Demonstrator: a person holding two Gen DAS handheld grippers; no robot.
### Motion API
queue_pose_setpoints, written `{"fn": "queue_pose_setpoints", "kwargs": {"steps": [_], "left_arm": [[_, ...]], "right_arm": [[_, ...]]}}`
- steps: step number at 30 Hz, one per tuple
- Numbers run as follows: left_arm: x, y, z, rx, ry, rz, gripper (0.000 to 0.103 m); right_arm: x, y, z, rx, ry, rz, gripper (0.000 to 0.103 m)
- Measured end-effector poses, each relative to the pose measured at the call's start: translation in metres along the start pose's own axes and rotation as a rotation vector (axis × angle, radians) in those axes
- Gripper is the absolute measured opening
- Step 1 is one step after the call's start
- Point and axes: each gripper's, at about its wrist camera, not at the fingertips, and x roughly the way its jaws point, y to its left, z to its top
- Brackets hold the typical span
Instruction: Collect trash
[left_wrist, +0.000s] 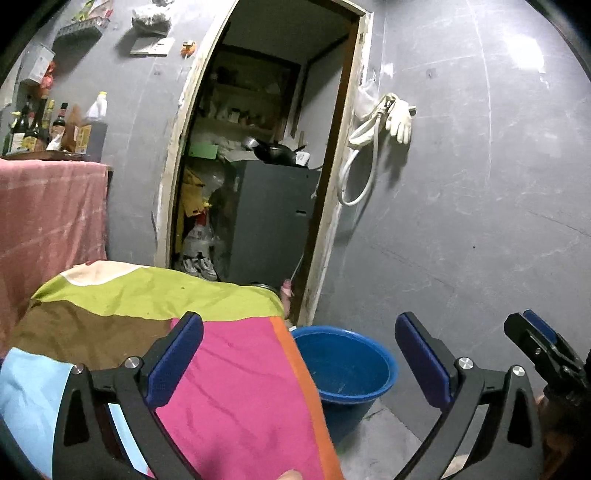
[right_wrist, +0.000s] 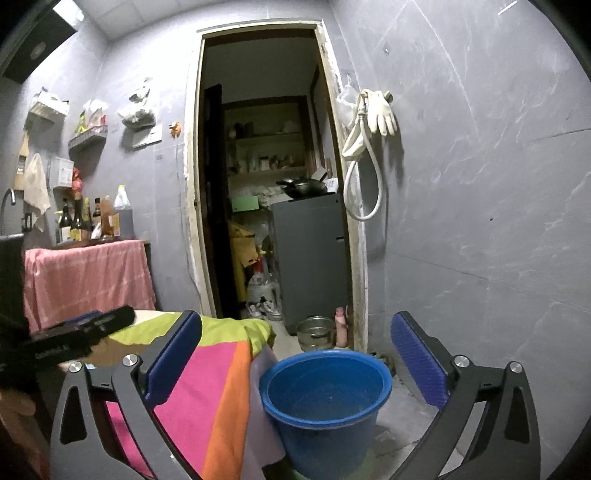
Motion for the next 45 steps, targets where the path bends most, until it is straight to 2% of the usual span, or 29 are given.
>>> {"fn": "queue_pose_setpoints", "kwargs": {"steps": [9,21,45], "left_arm": [[-0.024,0.001,-0.011,0.02,-0.02,0.037,0.102],[-0.037,-0.001,-0.062,0.071,0.004,0.118,0.102],[-0.036,0.008,-0.072,0.052,0.021,0.125,0.102]], "right_arm": [[-0.023,0.005,-0.017,-0.009,-0.008,-0.02,0.103],[-0.035,0.005,-0.047,-0.03,0.019,-0.076,0.103],[-0.033,0.001,-0.051,-0.022,0.043,-0.083,0.103]]}}
